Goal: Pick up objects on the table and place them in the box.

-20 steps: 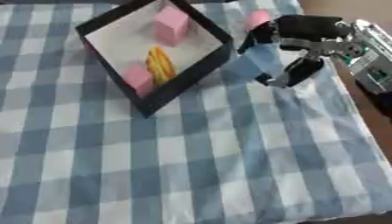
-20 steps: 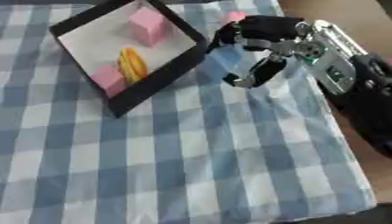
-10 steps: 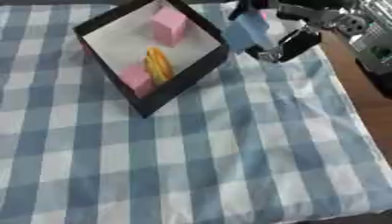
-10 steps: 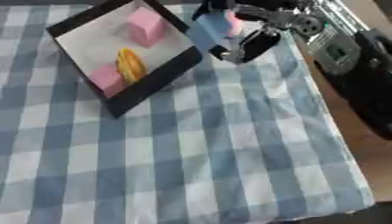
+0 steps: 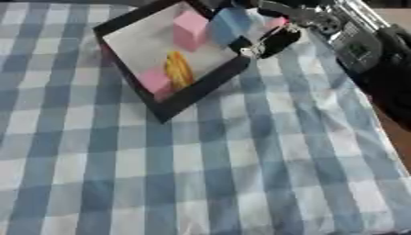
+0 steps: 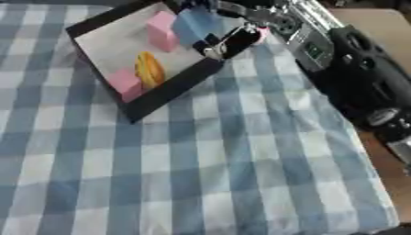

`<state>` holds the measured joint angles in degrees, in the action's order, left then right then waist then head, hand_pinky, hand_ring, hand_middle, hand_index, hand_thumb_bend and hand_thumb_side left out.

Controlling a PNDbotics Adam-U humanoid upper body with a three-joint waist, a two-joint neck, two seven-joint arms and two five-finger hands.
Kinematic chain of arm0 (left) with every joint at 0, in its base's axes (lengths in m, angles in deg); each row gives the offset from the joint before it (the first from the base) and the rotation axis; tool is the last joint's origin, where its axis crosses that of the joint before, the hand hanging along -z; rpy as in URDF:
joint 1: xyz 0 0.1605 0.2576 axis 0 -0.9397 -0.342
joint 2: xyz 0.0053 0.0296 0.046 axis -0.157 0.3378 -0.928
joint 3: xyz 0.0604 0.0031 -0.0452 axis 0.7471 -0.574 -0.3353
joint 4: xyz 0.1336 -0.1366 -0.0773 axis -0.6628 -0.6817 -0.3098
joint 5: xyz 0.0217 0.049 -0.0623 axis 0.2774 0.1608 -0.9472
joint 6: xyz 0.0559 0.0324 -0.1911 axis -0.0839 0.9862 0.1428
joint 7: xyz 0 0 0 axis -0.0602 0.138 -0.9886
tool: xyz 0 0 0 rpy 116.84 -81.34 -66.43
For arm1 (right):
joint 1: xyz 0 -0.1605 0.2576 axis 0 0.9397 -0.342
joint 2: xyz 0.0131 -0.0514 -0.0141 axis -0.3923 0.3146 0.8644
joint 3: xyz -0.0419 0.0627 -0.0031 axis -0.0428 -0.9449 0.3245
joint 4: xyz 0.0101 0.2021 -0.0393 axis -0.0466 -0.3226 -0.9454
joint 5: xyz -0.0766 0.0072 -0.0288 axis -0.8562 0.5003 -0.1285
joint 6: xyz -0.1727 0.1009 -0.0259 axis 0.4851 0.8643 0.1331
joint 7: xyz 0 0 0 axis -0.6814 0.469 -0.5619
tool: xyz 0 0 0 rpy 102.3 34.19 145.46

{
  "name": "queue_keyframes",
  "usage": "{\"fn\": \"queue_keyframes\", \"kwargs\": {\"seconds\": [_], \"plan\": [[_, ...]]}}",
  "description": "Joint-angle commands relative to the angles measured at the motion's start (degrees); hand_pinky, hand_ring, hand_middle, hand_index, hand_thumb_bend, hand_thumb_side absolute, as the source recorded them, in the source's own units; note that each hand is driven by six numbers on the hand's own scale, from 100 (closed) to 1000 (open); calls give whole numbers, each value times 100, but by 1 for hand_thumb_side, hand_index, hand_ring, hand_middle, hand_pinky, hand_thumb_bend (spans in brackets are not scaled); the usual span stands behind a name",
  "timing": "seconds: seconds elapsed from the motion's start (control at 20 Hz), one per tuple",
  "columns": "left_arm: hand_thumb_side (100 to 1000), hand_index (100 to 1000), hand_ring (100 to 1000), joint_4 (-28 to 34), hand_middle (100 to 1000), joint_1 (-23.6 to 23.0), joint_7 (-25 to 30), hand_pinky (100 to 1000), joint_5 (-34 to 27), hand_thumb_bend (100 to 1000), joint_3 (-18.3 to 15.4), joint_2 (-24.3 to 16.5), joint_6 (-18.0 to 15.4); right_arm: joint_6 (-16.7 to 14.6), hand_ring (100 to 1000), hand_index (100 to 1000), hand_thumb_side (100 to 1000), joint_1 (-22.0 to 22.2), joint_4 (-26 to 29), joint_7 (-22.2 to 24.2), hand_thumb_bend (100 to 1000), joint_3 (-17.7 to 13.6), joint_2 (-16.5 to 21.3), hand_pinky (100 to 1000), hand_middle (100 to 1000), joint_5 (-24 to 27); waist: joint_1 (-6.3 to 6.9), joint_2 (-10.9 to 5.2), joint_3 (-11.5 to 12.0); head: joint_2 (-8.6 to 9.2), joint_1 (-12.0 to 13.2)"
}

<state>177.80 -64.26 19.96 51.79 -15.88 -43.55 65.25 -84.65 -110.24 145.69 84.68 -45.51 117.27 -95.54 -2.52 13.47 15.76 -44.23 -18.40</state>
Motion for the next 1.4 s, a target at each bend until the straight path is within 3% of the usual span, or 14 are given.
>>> {"fn": "queue_keyframes", "kwargs": {"seconds": [0.05, 0.1, 0.15, 0.5, 1.0, 1.15, 1.3, 1.4], "plan": [[648, 885, 733, 116, 696, 170, -23, 911, 45, 100, 11, -153, -81, 69, 541, 543, 239, -111, -118, -132, 100, -113, 89, 713, 492, -28, -69, -214, 112, 11, -208], [685, 885, 734, 116, 696, 206, -13, 911, 40, 100, 29, -150, -105, 85, 540, 542, 235, -115, -177, -162, 100, -125, 91, 712, 492, -29, -75, -214, 173, 11, -277], [648, 885, 734, 116, 696, 231, -3, 911, 40, 100, 42, -148, -132, 101, 540, 542, 234, -123, -229, -195, 100, -141, 96, 712, 492, -36, -81, -212, 234, 11, -350], [646, 885, 733, 116, 695, 249, -24, 912, 57, 100, 20, -145, -203, 141, 542, 545, 222, -233, -677, -443, 100, -251, 109, 716, 495, -188, -108, -142, 574, 11, -666], [645, 885, 731, 116, 692, 288, 2, 911, 40, 100, 28, -93, -187, -160, 613, 617, 251, -287, -1052, -215, 100, -185, -71, 780, 574, -438, -120, -22, 707, 11, -710], [645, 885, 731, 116, 692, 295, 13, 911, 38, 100, 35, -80, -179, -214, 668, 675, 271, -274, -1041, -42, 100, -153, -109, 804, 628, -471, -121, -8, 705, 11, -665], [645, 885, 730, 116, 691, 289, 19, 911, 38, 100, 37, -65, -172, -197, 748, 836, 336, -267, -1033, 59, 100, -146, -129, 826, 722, -490, -123, 5, 701, 11, -618], [645, 884, 729, 116, 690, 285, 24, 911, 40, 100, 39, -60, -168, -186, 783, 887, 386, -263, -1029, 140, 100, -149, -134, 849, 762, -552, -127, 10, 698, 11, -635]]}}
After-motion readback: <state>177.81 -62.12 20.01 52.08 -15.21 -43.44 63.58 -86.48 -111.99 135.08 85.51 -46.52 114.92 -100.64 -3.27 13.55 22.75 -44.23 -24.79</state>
